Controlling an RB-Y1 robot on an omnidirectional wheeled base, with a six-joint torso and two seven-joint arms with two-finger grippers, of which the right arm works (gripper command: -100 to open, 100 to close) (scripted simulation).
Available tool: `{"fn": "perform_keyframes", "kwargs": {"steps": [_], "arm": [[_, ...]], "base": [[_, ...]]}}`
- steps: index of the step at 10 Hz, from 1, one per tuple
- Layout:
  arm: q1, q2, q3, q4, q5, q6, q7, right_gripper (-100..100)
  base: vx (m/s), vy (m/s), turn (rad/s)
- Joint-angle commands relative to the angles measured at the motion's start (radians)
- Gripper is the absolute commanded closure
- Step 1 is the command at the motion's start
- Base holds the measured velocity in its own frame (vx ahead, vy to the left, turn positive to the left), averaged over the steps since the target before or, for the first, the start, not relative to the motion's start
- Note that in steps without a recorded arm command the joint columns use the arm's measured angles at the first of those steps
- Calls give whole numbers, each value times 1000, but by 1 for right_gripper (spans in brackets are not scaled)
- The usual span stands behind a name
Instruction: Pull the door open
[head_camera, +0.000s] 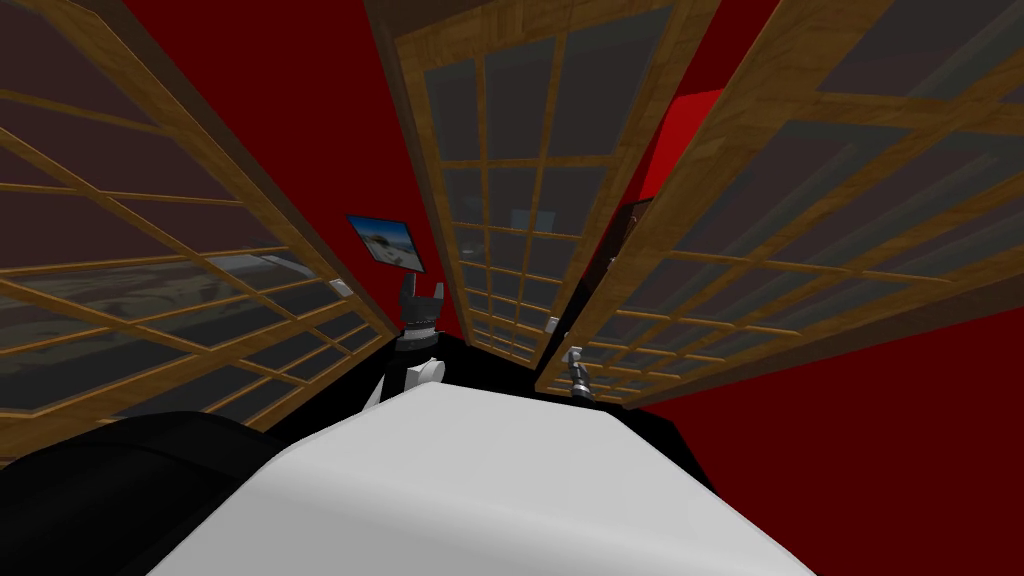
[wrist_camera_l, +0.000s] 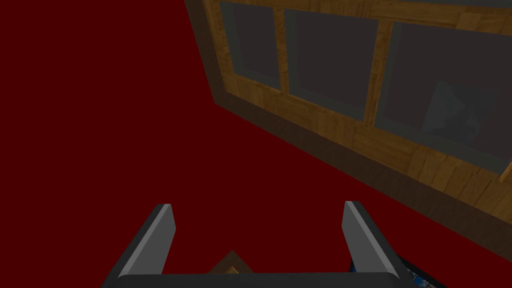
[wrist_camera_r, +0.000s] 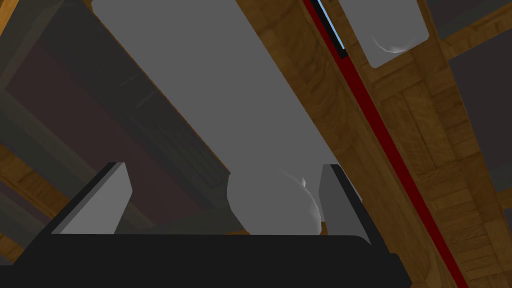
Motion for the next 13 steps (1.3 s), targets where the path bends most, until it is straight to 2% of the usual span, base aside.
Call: {"fn": "perform_keyframes", "kwargs": {"steps": [1,5,8,12,13], "arm": [[21,-4,-10,-18,-5,30,-2,100],[26,-18,-1,-13,-36,29,-116,100],[27,-23,3,-12,-47,28,-164,100],[28,-36,15,-8,-81,26,-282,100],[28,-36,15,-8,-81,26,-287,100]], "base": [[-4,1,-15],[-33,5,69],[-24,3,50],[-36,-2,82],[-32,0,37]]}}
